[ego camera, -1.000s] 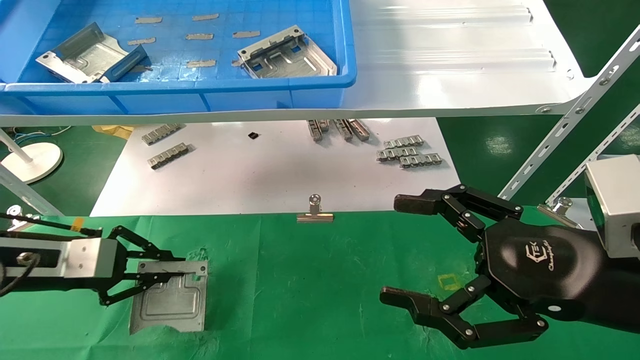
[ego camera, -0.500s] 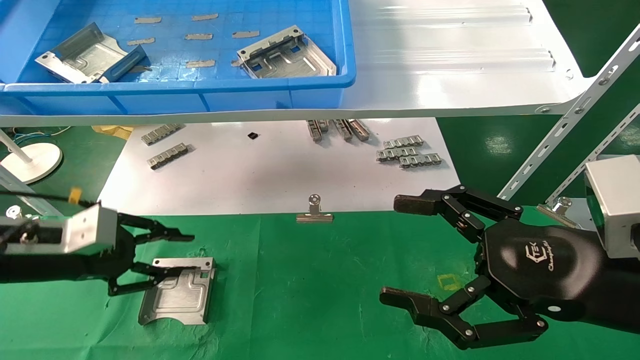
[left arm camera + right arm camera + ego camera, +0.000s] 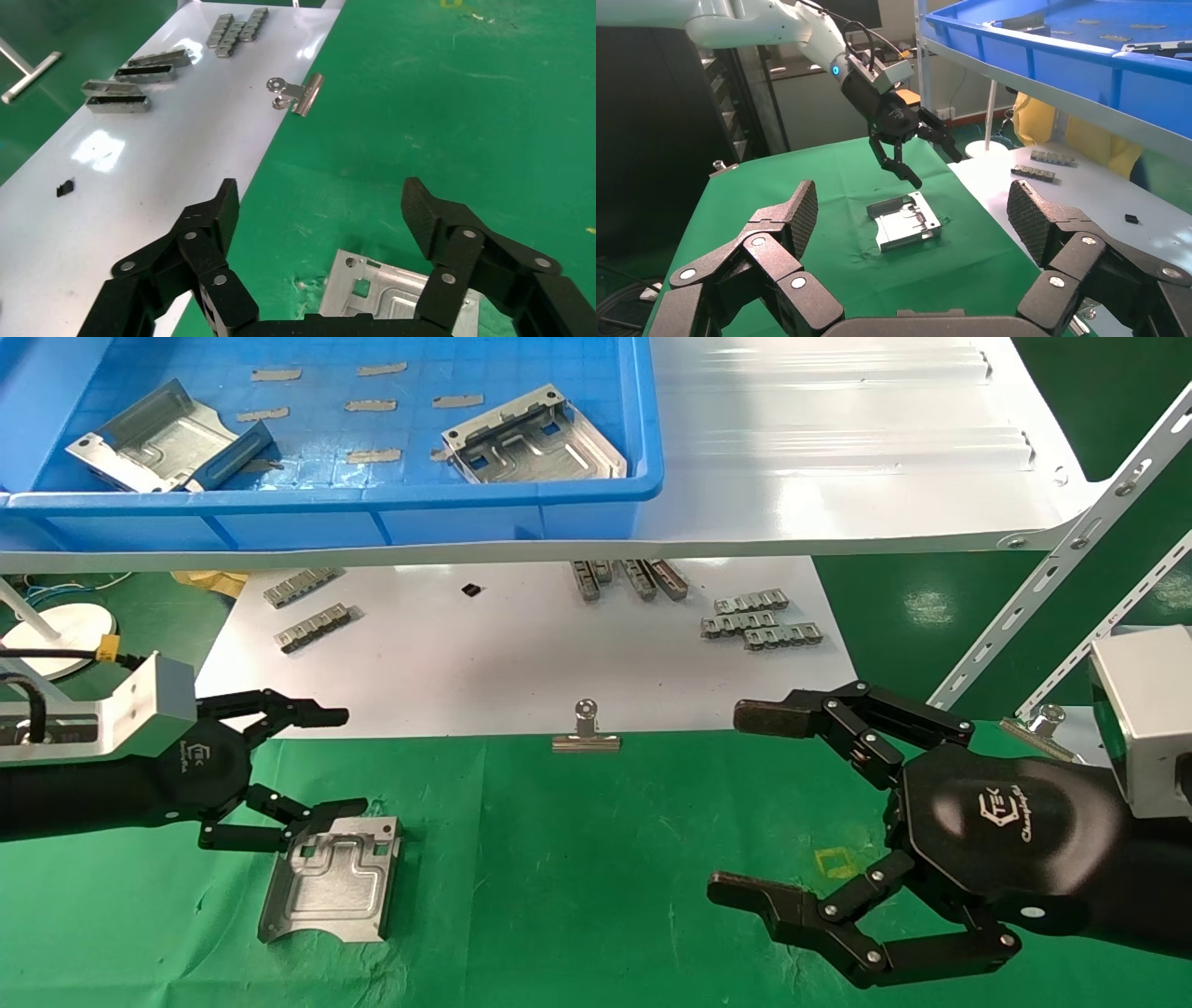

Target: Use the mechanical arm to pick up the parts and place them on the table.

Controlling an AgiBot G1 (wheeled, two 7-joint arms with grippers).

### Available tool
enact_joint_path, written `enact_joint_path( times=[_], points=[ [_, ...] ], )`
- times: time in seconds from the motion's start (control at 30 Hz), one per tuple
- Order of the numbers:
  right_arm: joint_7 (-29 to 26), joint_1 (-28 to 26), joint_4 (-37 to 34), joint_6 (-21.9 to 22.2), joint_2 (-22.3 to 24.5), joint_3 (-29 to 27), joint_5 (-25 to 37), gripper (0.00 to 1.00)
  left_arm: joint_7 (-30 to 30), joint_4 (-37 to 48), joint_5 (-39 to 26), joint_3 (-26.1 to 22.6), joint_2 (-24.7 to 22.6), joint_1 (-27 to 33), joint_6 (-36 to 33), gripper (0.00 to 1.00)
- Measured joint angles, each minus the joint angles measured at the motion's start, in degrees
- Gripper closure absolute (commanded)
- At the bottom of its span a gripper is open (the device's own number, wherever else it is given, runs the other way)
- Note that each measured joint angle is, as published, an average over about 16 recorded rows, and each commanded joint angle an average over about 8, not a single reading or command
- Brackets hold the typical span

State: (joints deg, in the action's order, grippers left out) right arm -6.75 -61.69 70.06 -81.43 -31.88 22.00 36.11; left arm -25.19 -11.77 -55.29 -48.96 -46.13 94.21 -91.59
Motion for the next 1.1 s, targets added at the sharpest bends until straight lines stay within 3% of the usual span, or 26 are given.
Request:
enact_joint_path(
  times=[0.3, 1.1],
  points=[
    [0.0, 0.0, 0.0, 0.0, 0.0, 0.0, 0.0, 0.00, 3.0, -5.7, 0.9, 2.9, 1.0, -2.9, 0.6, 0.00],
    [0.0, 0.0, 0.0, 0.0, 0.0, 0.0, 0.0, 0.00, 17.6, -30.6, 6.4, 16.2, 5.5, -16.1, 2.9, 0.00]
  ],
)
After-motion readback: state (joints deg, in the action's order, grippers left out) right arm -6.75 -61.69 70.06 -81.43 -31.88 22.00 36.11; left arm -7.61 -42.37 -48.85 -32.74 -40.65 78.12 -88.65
